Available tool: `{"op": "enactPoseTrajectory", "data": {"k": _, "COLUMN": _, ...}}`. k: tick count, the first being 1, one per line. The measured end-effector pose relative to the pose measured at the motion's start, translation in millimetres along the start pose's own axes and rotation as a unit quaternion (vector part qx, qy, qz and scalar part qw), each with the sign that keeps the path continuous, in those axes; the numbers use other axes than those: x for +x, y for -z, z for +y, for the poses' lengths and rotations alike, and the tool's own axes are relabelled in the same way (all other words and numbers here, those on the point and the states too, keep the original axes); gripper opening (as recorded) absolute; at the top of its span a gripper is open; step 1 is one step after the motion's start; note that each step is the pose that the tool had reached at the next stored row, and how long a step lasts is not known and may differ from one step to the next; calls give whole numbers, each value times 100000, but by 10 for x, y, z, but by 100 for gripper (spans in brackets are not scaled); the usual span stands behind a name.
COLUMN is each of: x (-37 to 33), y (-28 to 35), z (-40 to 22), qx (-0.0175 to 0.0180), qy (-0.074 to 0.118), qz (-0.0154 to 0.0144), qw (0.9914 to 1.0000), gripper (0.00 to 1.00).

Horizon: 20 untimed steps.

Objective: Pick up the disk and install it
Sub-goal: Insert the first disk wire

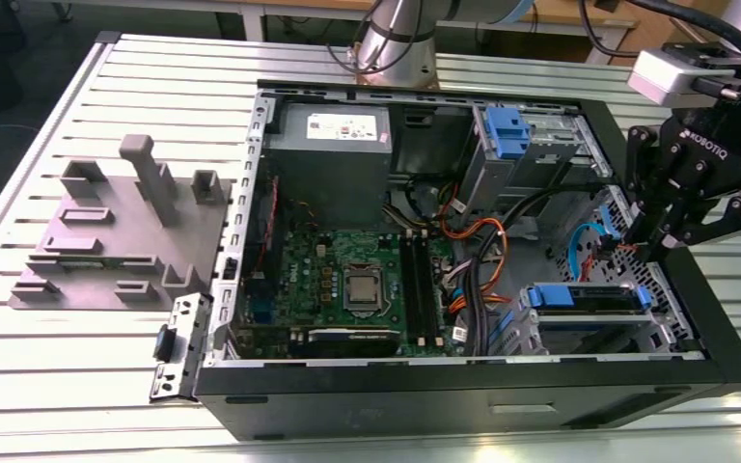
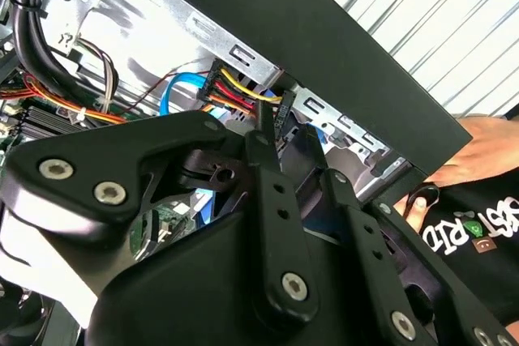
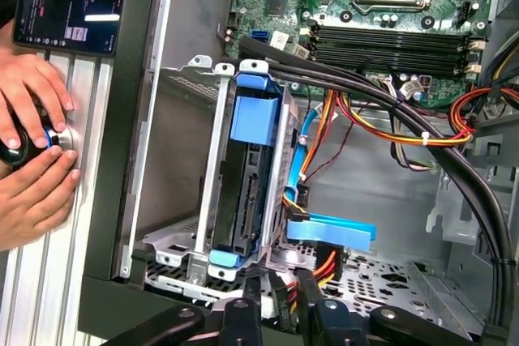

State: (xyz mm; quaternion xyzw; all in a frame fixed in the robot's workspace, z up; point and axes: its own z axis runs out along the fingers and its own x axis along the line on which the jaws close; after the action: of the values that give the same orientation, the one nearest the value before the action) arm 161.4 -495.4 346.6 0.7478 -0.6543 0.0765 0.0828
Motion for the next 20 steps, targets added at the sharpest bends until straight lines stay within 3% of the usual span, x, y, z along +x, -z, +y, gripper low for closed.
{"op": "enactPoseTrajectory", "data": {"k": 14, "x": -3, "y": 1, "z": -2, "qx": -108, "qy": 26, "qz": 21, "qw": 100000, "gripper": 31}}
{"op": "enactPoseTrajectory", "data": {"k": 20, "x": -7, "y": 2, "z": -18, "qx": -842, "qy": 195, "qz": -57, "qw": 99996, "gripper": 31}}
